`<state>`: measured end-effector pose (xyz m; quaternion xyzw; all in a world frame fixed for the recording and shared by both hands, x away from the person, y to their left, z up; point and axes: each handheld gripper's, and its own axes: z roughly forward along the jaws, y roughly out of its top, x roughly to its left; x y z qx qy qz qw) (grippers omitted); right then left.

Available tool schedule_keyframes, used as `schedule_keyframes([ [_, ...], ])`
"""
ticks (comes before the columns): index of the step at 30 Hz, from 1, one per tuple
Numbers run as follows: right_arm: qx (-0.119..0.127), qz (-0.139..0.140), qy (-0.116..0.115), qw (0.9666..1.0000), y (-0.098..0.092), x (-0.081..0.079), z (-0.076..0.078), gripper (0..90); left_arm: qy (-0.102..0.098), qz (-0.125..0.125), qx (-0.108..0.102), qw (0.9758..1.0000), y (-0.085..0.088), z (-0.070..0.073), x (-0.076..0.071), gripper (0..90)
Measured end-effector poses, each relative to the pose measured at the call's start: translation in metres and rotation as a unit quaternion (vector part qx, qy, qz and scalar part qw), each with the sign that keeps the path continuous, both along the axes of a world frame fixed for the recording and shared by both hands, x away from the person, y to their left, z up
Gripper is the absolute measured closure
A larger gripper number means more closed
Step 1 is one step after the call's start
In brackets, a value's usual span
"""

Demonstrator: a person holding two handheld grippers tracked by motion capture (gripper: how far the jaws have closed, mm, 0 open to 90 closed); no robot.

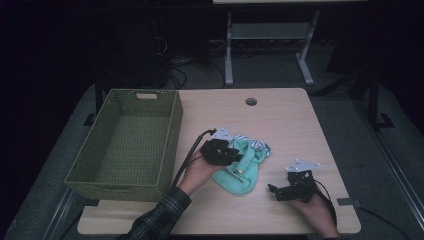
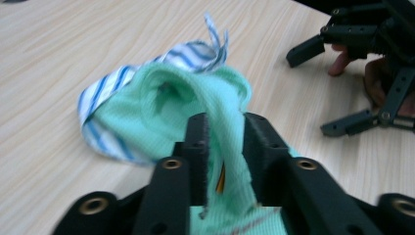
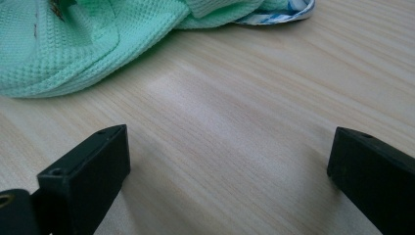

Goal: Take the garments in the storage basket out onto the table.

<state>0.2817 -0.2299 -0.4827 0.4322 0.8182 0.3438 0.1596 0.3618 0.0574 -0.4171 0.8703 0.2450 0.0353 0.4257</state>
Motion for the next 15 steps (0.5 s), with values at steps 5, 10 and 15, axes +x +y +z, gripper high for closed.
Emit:
schedule_keyframes([
  [5, 0.001, -0.001, 0.001, 1.0, 0.0, 0.0, 0.0, 1.9, 0.009, 0.005, 0.013, 0.9999, 0.016, -0.004, -0.009, 88.0],
  [10, 0.0, 0.0, 0.0, 1.0, 0.0, 0.0, 0.0, 1.9, 0.017, 0.018, 0.042, 0.9988, 0.032, -0.01, -0.02, 89.6],
  [15, 0.0, 0.0, 0.0, 1.0, 0.0, 0.0, 0.0, 1.9, 0.022, 0.024, 0.057, 0.9978, 0.039, -0.02, -0.031, 89.4],
])
